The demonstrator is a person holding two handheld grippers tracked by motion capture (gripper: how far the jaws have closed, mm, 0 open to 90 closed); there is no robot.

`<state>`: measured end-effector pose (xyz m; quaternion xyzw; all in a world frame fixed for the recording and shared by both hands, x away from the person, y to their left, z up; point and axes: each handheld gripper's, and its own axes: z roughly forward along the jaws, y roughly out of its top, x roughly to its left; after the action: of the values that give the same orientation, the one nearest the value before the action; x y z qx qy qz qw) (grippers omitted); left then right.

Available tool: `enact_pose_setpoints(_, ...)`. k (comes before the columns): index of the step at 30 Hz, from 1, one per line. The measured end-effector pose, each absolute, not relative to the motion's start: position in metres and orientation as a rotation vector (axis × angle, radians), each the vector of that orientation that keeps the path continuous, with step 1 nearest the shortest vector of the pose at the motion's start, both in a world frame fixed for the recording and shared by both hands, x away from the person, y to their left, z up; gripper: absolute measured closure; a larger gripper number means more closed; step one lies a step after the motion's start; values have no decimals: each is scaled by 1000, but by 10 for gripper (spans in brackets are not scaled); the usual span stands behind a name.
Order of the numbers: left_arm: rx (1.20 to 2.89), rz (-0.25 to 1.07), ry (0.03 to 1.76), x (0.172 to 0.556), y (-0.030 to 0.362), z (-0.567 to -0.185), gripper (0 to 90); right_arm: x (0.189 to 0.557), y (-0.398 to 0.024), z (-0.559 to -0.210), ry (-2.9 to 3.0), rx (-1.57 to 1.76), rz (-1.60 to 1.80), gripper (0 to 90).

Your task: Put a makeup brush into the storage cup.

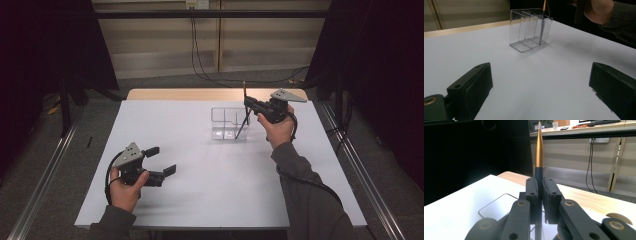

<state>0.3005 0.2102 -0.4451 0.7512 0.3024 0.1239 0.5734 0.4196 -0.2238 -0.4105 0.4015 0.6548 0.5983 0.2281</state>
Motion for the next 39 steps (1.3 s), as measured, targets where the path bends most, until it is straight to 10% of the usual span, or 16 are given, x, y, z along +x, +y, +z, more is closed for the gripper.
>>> enact_pose_setpoints(39,1768,288,695,300,208,-444,46,410,-230,-422,1825,1114,1619,839)
